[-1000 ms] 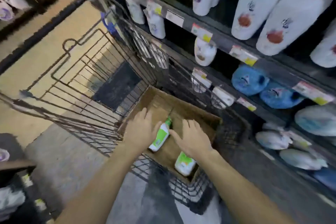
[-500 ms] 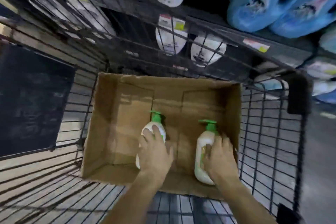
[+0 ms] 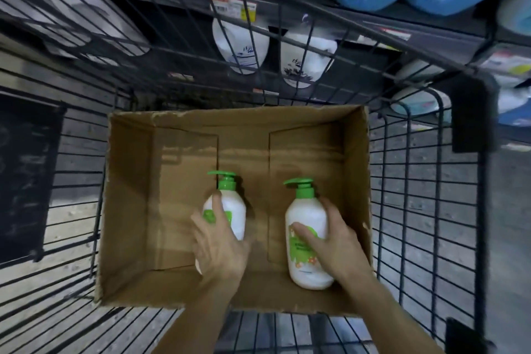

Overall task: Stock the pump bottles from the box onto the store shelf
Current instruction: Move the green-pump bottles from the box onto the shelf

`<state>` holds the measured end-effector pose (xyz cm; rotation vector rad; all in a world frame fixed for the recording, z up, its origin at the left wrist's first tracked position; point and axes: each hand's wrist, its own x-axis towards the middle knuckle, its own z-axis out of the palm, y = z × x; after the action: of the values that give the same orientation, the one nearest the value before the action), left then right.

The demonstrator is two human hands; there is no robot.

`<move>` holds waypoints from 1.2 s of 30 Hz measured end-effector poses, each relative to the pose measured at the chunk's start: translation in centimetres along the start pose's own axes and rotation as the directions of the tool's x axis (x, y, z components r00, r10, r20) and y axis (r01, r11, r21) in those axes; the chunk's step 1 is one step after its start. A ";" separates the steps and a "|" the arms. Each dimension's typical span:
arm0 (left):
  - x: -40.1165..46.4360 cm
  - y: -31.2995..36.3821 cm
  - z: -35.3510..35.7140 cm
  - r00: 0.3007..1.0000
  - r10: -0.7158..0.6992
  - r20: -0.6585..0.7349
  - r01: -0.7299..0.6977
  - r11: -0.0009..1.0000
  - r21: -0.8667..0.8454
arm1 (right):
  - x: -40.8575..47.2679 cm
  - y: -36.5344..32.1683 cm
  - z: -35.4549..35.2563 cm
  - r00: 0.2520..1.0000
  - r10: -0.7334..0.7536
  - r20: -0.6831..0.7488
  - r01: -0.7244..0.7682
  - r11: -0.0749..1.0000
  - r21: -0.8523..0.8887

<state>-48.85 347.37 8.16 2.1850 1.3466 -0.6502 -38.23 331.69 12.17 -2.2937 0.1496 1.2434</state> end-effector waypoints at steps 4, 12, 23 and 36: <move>0.2 -0.4 -2.7 0.983 -0.092 0.157 0.151 0.892 -0.426 | -0.7 -1.0 -0.4 0.998 -0.056 -0.035 0.060 0.992 0.113; -6.2 2.3 -14.9 0.968 0.168 0.184 0.111 0.369 -0.923 | -7.9 -7.2 -5.3 0.946 -0.284 -0.154 0.313 0.923 0.224; -22.1 15.0 -31.8 0.872 0.484 -0.074 -0.235 0.281 -0.930 | -24.4 -14.6 -26.0 0.695 -0.599 -0.397 0.702 0.684 0.196; -43.3 38.6 -37.0 0.624 0.550 -0.556 -0.623 -0.080 -0.778 | -38.3 -9.4 -53.3 0.396 -0.688 -0.608 0.894 0.441 0.082</move>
<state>-26.00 326.19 69.47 1.3611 0.3017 0.5774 -16.99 307.88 70.31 -1.8058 -0.4869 0.0444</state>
